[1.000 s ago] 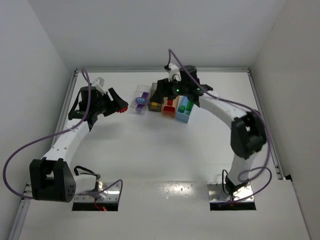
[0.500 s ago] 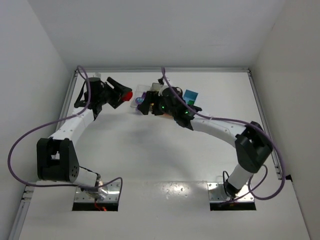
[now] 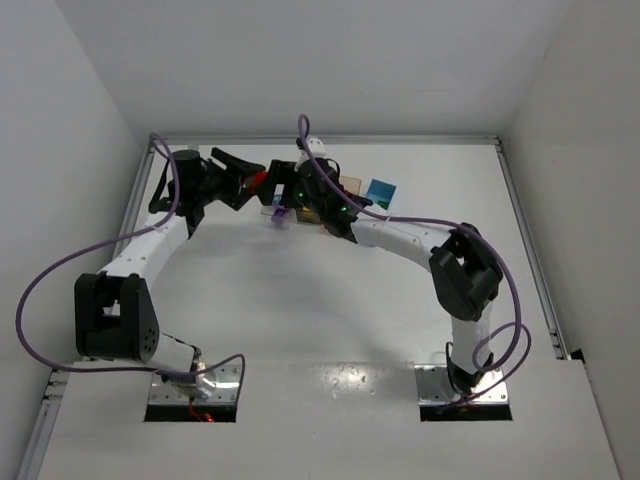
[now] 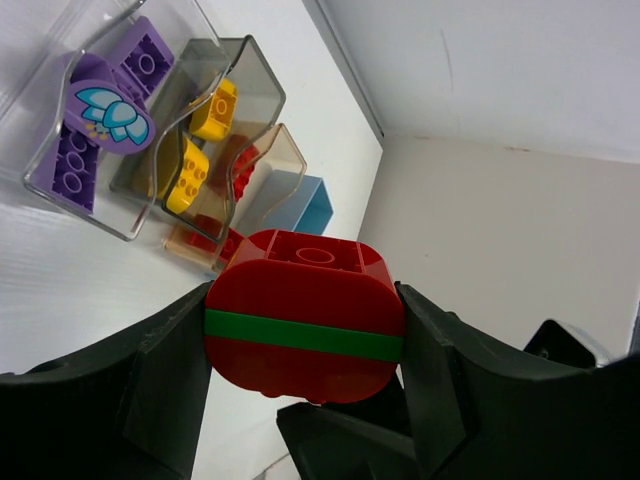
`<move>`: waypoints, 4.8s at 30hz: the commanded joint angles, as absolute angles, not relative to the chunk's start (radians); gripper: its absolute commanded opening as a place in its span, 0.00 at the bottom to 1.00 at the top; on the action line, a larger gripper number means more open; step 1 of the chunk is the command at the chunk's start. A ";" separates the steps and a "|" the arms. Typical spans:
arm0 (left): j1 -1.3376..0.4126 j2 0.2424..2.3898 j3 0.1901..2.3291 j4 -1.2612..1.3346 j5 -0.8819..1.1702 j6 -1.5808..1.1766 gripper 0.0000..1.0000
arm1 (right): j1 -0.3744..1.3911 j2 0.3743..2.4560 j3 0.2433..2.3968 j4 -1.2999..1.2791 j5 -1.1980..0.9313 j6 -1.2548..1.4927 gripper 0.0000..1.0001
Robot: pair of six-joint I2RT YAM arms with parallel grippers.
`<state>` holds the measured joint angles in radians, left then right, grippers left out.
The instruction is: Sort the legos into containers by color
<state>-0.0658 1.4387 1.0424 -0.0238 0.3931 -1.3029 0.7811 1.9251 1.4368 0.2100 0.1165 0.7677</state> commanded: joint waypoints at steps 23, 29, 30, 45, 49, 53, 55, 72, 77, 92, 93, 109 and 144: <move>-0.072 1.434 1.022 0.080 0.446 -1.358 0.04 | 0.798 2.023 1.571 0.350 0.146 0.698 0.45; -0.072 1.434 1.002 0.080 0.446 -1.358 0.04 | 0.798 2.013 1.562 0.385 0.146 0.669 0.27; -0.072 1.434 1.002 0.080 0.446 -1.358 0.04 | 0.798 2.013 1.549 0.394 0.146 0.669 0.24; -0.072 1.416 0.983 0.089 0.437 -1.330 0.72 | 0.807 1.850 1.310 0.578 0.015 0.503 0.00; -0.072 1.396 0.962 0.089 0.437 -1.309 0.90 | 0.807 1.748 1.211 0.597 -0.049 0.448 0.00; -0.072 1.376 0.953 0.075 0.437 -1.281 0.96 | 0.807 1.663 1.105 0.597 -0.127 0.422 0.00; -0.072 1.367 0.953 0.075 0.449 -1.201 0.97 | 0.798 1.588 1.030 0.588 -0.184 0.391 0.00; -0.044 1.394 1.144 -0.149 1.324 -0.114 0.86 | 0.592 1.370 1.014 0.092 -0.892 0.371 0.00; -0.121 1.370 1.144 -0.149 1.412 0.015 0.82 | 0.568 1.417 1.023 0.112 -1.043 0.437 0.00; -0.219 1.390 1.123 -0.149 1.548 -0.060 0.82 | 0.520 1.445 1.032 0.123 -1.043 0.411 0.00; -0.228 1.400 1.123 -0.149 1.548 -0.060 0.82 | 0.520 1.445 1.032 0.123 -1.032 0.402 0.00; -0.301 1.470 1.170 -0.149 1.486 -0.127 0.38 | 0.520 1.436 1.051 0.087 -0.957 0.341 0.00; -0.437 2.106 1.710 -0.121 0.525 -0.227 0.26 | 0.115 1.014 0.856 -0.314 -0.718 0.152 0.00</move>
<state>-0.4408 2.0525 1.6413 -0.1406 0.6235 -0.1822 0.1368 1.0313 0.8120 -0.3237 -0.7136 0.1642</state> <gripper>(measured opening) 0.408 0.369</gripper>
